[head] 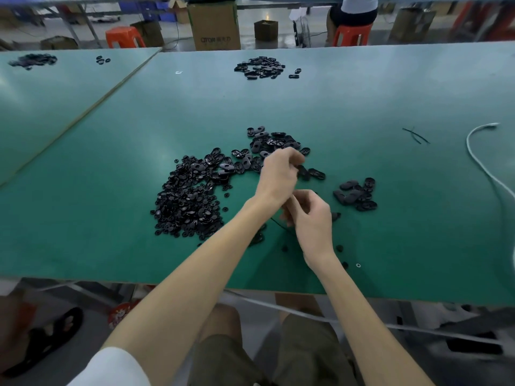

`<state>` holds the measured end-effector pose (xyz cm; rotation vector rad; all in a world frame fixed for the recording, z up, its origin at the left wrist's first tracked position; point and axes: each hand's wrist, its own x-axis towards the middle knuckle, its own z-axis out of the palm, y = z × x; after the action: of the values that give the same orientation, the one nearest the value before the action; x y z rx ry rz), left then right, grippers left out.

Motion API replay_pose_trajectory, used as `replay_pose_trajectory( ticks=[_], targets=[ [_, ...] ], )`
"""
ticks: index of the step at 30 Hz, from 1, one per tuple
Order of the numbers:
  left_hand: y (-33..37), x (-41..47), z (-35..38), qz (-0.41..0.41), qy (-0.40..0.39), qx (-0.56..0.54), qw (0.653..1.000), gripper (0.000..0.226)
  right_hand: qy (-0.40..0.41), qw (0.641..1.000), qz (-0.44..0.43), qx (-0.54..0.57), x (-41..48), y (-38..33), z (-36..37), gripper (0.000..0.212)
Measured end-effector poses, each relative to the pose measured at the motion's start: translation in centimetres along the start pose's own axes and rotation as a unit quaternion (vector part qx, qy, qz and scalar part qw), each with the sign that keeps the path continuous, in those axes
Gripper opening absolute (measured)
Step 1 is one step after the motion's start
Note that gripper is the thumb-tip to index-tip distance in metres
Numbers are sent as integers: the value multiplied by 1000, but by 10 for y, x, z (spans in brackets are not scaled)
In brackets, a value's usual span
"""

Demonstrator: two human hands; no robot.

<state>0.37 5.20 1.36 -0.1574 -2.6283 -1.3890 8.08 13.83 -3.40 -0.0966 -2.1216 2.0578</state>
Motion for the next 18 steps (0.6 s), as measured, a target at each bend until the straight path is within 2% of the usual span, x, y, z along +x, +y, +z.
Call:
replay_pose_trajectory(
  ticks=[2,4,6,11,18],
  targets=[
    [-14,2,-9,12,-9,106,994,46,4,1000,-4,-9,1,3,1,11],
    [-26,1,-13,54,-64,215,973,59,7,1000,-4,-2,2,5,2,9],
    [-36,-2,-12,101,-103,288,947,56,9,1000,-3,13,3,6,3,8],
    [-43,-10,-3,144,-9,346,927,26,14,1000,-3,28,4,6,2,9],
    [-47,-14,-7,136,19,324,936,15,19,999,-2,41,3,6,1,8]
  ],
)
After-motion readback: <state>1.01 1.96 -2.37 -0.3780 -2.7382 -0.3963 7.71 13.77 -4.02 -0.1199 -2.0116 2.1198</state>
